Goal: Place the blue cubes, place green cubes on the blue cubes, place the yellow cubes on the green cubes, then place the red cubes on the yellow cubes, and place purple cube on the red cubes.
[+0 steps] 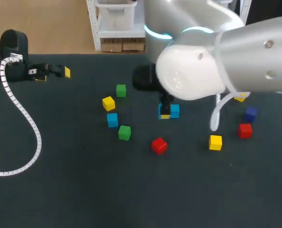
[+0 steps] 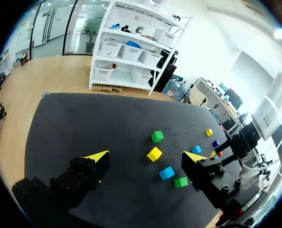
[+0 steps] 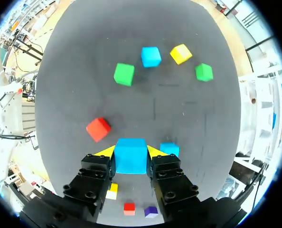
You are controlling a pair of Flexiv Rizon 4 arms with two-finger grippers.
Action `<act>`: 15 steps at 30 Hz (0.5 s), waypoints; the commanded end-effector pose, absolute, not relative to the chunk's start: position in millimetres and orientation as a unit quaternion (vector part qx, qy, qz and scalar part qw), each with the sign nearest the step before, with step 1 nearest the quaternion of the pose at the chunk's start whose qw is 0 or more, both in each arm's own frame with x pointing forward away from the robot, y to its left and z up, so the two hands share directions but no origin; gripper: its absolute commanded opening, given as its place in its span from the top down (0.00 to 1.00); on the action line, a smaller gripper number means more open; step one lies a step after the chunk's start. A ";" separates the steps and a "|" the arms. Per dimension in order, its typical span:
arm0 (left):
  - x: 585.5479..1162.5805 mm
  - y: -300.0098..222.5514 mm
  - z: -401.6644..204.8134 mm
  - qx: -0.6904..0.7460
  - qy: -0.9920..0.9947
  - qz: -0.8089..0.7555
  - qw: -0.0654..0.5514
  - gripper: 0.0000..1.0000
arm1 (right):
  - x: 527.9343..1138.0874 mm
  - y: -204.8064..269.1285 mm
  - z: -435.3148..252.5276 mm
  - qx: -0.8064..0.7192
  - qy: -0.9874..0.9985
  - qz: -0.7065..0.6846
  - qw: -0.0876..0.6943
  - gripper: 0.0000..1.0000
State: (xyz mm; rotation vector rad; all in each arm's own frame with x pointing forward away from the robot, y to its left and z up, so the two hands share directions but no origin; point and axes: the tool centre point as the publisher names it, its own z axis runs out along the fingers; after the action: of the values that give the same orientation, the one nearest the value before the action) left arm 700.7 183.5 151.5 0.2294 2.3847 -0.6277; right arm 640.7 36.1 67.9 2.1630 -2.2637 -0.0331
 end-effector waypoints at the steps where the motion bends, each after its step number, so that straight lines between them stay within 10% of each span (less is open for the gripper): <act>1: 699.9 184.4 150.3 0.088 0.909 -0.242 0.329 0.00 | 639.2 7.2 64.8 0.691 -0.722 -0.034 -0.014 1.00; 15: 699.9 184.4 150.3 0.088 0.909 -0.242 0.329 0.00 | 654.5 -24.6 35.1 0.666 -0.744 -0.055 -0.009 0.95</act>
State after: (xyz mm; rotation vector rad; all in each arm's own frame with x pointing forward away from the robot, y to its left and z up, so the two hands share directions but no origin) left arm 700.7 183.5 151.5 0.2294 2.3847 -0.6277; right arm 650.9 -20.7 40.1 2.0981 -2.3470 -0.1503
